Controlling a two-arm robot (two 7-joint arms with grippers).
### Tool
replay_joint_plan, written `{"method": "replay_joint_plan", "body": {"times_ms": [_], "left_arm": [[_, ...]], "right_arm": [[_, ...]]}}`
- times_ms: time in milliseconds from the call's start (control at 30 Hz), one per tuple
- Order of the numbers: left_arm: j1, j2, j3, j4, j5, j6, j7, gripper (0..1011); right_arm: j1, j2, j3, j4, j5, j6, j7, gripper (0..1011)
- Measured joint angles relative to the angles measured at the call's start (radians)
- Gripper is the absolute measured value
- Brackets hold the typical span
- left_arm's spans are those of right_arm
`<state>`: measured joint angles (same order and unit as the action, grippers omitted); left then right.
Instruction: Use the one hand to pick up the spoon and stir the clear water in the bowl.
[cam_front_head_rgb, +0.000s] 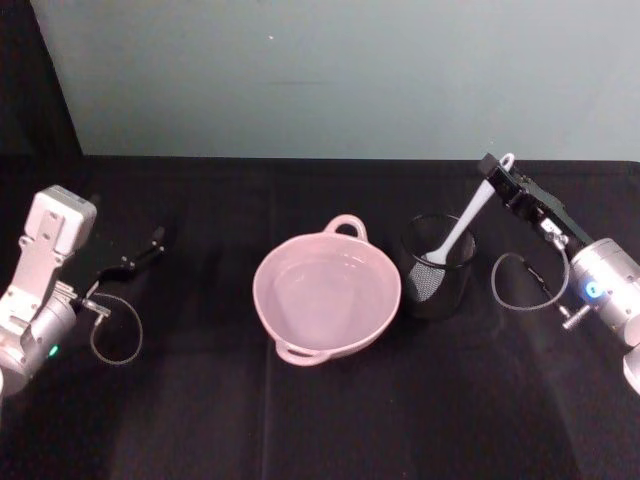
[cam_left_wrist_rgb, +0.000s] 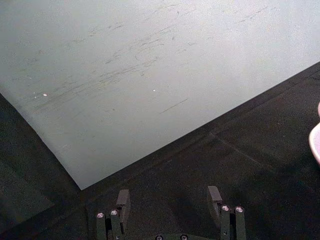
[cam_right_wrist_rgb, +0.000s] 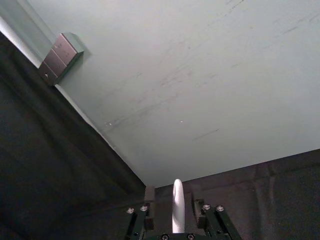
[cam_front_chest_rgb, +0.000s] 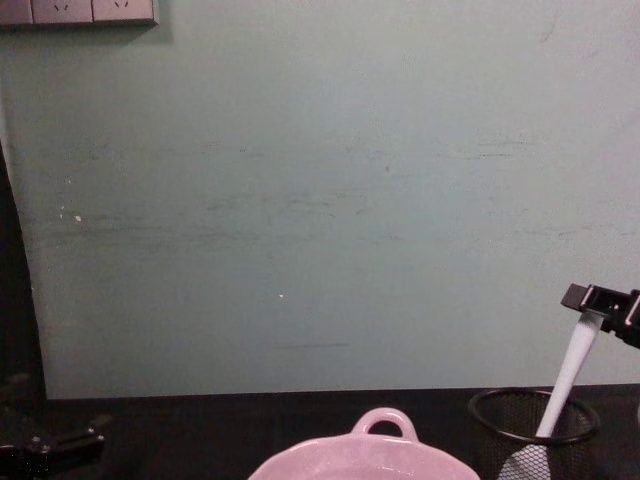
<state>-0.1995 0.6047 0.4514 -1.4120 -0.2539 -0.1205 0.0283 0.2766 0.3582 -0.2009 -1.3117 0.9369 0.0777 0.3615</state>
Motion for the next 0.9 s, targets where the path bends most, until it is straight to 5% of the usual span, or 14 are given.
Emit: {"method": "replay_joint_plan", "body": {"times_ms": [400, 500, 900], "left_arm": [[0.000, 0.000, 0.000, 0.000, 0.000, 0.000, 0.000, 1011], [0.000, 0.000, 0.000, 0.000, 0.000, 0.000, 0.000, 1011], [0.000, 0.000, 0.000, 0.000, 0.000, 0.000, 0.000, 1011]], "right_arm": [[-0.012, 0.025, -0.023, -0.043, 0.022, -0.013, -0.007, 121], [-0.016, 0.033, -0.029, -0.061, 0.017, -0.018, -0.014, 109], [0.008, 0.125, -0.093, -0.198, -0.148, -0.022, -0.038, 109]]}}
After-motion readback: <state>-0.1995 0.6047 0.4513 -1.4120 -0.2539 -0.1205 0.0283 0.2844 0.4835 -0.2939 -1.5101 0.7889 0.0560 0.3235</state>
